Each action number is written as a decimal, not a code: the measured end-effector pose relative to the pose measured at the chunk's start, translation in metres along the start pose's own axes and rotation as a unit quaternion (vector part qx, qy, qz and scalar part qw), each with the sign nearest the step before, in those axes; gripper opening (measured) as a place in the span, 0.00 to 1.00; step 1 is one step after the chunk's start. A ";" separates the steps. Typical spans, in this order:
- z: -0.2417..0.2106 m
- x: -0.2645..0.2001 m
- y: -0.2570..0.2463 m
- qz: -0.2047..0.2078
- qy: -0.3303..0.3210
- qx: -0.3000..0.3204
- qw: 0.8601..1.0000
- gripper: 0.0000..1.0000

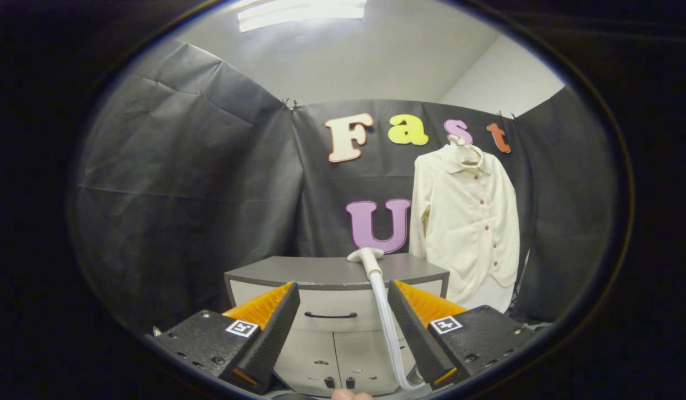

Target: Iron the clothes twice with a garment steamer, once on the left side and once on the right side.

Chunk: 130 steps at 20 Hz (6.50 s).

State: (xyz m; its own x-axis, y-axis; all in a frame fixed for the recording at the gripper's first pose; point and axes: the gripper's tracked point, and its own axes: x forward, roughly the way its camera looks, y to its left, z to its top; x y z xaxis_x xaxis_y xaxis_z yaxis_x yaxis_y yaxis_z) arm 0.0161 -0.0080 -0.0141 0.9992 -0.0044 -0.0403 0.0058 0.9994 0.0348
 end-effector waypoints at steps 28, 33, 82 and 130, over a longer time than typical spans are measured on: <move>-0.010 0.123 -0.035 -0.023 0.016 -0.022 0.999 0.96; -0.024 0.158 -0.046 -0.031 0.042 -0.020 0.998 0.96; -0.052 0.178 -0.080 -0.038 0.087 0.033 0.995 0.39; 0.035 0.250 -0.326 -0.056 -0.082 0.091 0.991 0.38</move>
State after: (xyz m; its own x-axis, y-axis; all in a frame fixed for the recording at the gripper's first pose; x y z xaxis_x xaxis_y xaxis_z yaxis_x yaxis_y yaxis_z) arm 0.2657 -0.3360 -0.0004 0.9847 -0.1364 0.1081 0.1102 0.9693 0.2197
